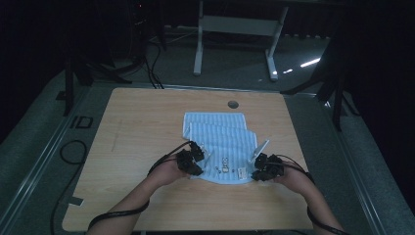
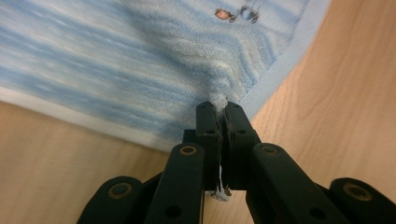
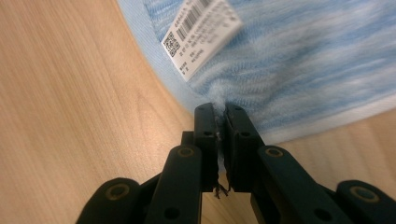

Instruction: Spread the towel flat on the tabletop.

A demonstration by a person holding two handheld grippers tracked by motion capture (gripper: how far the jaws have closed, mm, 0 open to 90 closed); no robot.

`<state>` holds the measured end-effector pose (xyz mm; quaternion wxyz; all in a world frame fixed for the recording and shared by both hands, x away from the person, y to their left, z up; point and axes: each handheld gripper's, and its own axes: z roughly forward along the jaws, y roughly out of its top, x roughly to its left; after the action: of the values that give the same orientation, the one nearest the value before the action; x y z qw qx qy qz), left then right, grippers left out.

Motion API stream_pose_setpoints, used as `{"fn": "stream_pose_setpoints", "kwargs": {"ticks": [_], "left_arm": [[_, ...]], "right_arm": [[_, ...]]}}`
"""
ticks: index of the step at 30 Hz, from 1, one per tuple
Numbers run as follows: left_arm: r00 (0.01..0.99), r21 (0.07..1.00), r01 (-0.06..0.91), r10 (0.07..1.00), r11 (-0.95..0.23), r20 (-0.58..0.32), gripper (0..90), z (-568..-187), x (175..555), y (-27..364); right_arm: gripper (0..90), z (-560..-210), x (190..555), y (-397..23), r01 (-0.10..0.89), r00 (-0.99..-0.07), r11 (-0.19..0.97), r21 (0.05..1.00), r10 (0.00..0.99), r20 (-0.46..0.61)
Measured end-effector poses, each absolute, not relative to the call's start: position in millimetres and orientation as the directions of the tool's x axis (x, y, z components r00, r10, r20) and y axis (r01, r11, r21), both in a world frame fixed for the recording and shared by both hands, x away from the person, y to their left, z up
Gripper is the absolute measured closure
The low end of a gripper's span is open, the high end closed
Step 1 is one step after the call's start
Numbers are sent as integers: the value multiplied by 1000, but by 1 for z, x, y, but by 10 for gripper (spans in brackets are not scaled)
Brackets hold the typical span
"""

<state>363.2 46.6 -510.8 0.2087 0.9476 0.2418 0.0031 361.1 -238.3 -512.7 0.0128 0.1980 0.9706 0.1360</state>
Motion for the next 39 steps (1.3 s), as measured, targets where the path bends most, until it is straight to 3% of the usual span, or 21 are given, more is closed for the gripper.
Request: {"fn": "stream_pose_setpoints", "kwargs": {"ticks": [11, 17, 19, 24, 26, 28, 32, 39], "left_arm": [[863, 484, 458, 504, -746, -39, 866, -418, 356, 71], [882, 503, 411, 471, -760, -10, 865, -385, 326, 82], [899, 507, 378, 438, -774, -1, 863, -375, 297, 90], [920, 504, 366, 387, -782, -67, 852, -388, 254, 110], [922, 475, 379, 366, -794, -124, 781, -402, 243, 117], [925, 444, 379, 346, -812, -158, 680, -419, 237, 121], [904, 422, 426, 367, -800, -217, 672, -453, 241, 124], [885, 399, 466, 429, -790, -183, 626, -493, 267, 114]], "right_arm": [[846, -430, 358, -234, 370, -907, 828, 422, 419, -27], [846, -395, 331, -233, 298, -924, 835, 462, 374, -81], [845, -378, 306, -234, 268, -932, 823, 500, 353, -81], [835, -386, 256, -228, 241, -960, 813, 529, 279, 8], [722, -399, 241, -225, 242, -967, 807, 539, 245, 69], [704, -409, 233, -225, 240, -968, 801, 548, 236, 79], [726, -422, 241, -230, 281, -953, 784, 553, 294, 67], [724, -458, 276, -221, 375, -911, 760, 531, 408, 60]]}}
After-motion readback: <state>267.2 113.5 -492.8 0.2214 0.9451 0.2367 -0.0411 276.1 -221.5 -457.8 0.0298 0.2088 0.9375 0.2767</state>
